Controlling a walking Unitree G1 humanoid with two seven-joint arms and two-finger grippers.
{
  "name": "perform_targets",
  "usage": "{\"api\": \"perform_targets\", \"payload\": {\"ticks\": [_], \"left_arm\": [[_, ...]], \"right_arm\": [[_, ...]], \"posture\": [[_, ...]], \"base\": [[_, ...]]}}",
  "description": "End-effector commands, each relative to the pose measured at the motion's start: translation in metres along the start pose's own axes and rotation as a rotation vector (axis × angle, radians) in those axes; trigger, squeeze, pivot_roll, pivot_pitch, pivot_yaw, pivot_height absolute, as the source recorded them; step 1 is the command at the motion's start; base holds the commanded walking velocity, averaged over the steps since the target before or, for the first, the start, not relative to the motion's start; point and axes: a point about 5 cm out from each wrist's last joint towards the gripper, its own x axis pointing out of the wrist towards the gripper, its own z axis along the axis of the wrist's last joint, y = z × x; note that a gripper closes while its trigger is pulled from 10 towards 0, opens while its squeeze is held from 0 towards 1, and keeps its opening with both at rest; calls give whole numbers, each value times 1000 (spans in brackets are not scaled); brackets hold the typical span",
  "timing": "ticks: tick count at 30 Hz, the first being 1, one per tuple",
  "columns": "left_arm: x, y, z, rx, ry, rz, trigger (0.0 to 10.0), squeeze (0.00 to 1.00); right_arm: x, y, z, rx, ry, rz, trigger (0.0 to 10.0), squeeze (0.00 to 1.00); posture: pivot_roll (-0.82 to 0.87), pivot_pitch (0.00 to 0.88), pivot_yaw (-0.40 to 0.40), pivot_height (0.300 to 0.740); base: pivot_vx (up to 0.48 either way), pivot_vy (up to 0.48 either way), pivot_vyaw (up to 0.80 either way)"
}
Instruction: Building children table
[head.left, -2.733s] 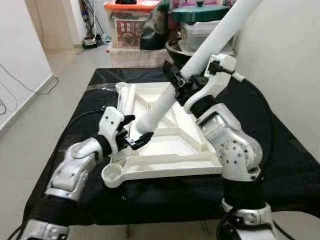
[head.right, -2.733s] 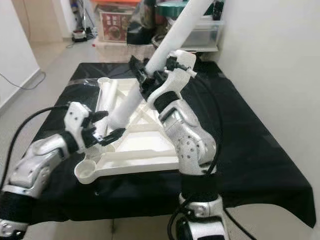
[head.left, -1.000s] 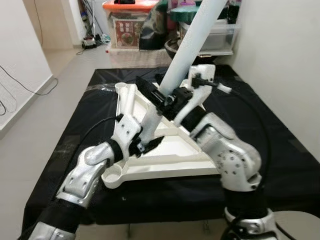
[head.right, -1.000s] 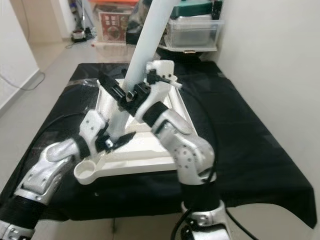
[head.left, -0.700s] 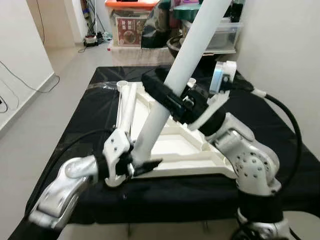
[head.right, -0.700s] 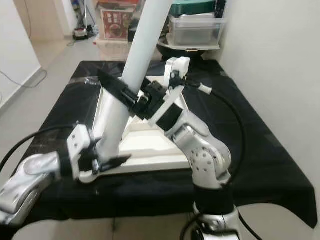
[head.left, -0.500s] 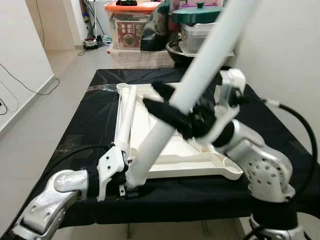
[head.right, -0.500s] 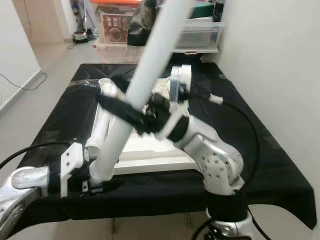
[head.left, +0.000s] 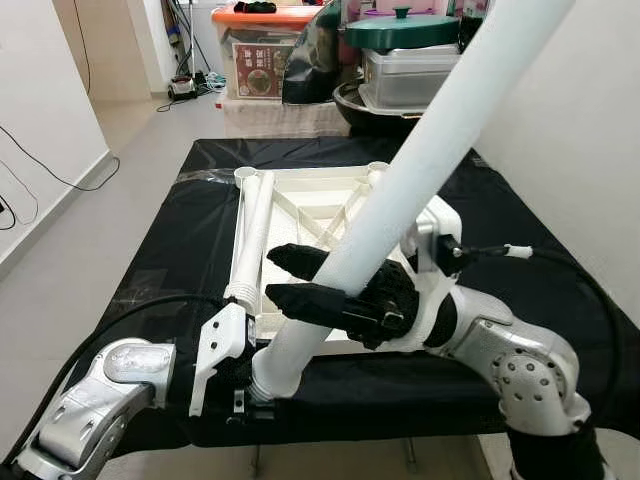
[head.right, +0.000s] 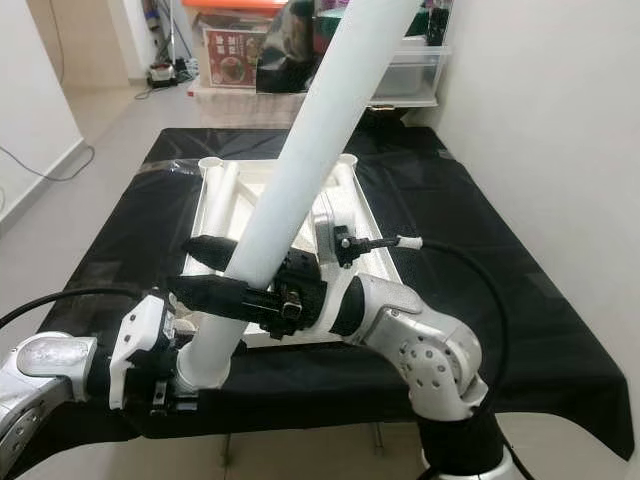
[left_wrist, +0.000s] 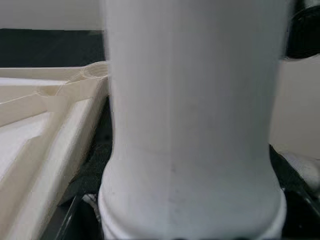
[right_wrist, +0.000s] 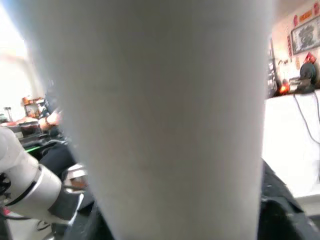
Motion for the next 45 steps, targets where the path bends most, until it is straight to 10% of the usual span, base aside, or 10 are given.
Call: {"api": "perform_targets", "payload": {"ticks": [1,16,17,18,19,31,37,38,40,45], "left_arm": [[2,0,-4,1,42,-14,10000,0],[-4,0,-8,3,44,18,10000,0],[-6,4,-6,3,21,56,10000,592],[-6,4,-6,3,21,56,10000,592],[-8,13,-1,-9,-22,111,10000,1000],[-14,26,26,-35,-177,167,10000,1000],[-25,37,72,20,-316,157,10000,902],[-26,45,85,55,-359,210,10000,0],[-26,45,85,55,-359,210,10000,0],[-16,62,172,220,-660,315,10000,0]], "right_arm": [[6,5,-1,8,-29,42,0,0],[-2,2,-1,2,-60,-12,0,0],[-3,1,-1,2,-68,-21,0,0],[-3,1,-1,2,-68,-21,0,0],[-5,0,0,-4,-79,-46,0,0],[-21,-17,9,-75,-59,-176,0,0],[-57,-48,18,-222,47,-447,0,0],[-61,-53,21,-234,37,-500,0,0],[-61,-53,21,-234,37,-500,0,0],[-71,-70,28,-301,1,-710,0,0]], "posture": [[23,0,-15,740],[25,0,-21,740],[26,0,-21,740],[26,0,-21,740],[26,0,-22,740],[18,0,-24,740],[24,0,-36,740],[24,0,-35,740],[24,0,-35,740],[30,0,-52,740]], "base": [[0,0,0],[0,0,0],[0,0,0],[0,0,0],[0,0,0],[0,0,0],[0,0,0],[0,0,0],[0,0,0],[0,0,0]]}}
